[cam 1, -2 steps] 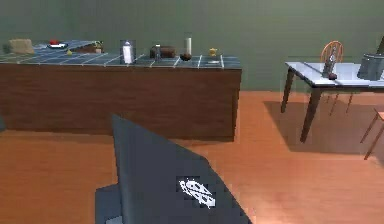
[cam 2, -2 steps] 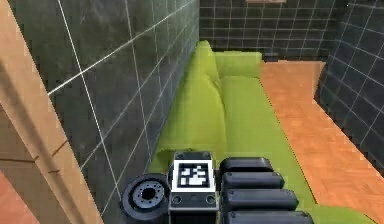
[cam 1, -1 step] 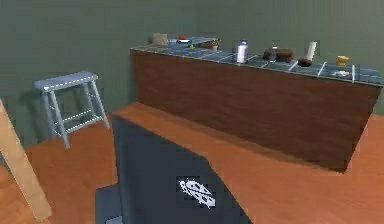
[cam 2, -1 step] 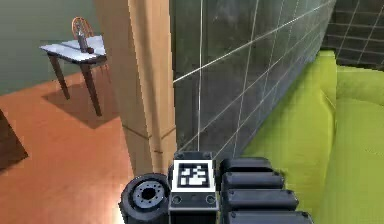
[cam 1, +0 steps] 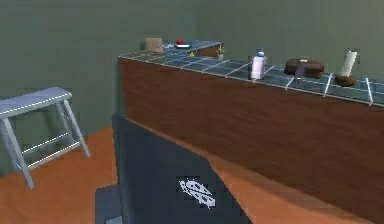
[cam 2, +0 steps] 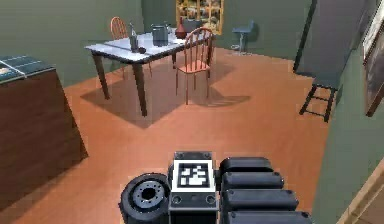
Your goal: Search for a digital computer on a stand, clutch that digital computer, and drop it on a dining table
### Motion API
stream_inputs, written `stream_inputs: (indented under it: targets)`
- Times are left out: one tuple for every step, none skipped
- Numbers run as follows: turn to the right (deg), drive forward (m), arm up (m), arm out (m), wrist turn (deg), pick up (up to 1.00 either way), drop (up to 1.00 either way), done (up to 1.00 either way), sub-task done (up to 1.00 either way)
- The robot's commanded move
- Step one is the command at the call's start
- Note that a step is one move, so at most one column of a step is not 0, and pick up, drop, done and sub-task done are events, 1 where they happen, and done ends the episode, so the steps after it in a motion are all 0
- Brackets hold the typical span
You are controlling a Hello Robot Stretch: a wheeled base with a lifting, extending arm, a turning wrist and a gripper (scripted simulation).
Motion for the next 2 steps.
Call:
stream_inputs:
  targets:
    - [45.0, 0.0, 0.0, 0.0, 0.0, 0.0, 0.0, 0.0, 0.0]
    - [27.0, 0.0, 0.0, 0.0, 0.0, 0.0, 0.0, 0.0, 0.0]
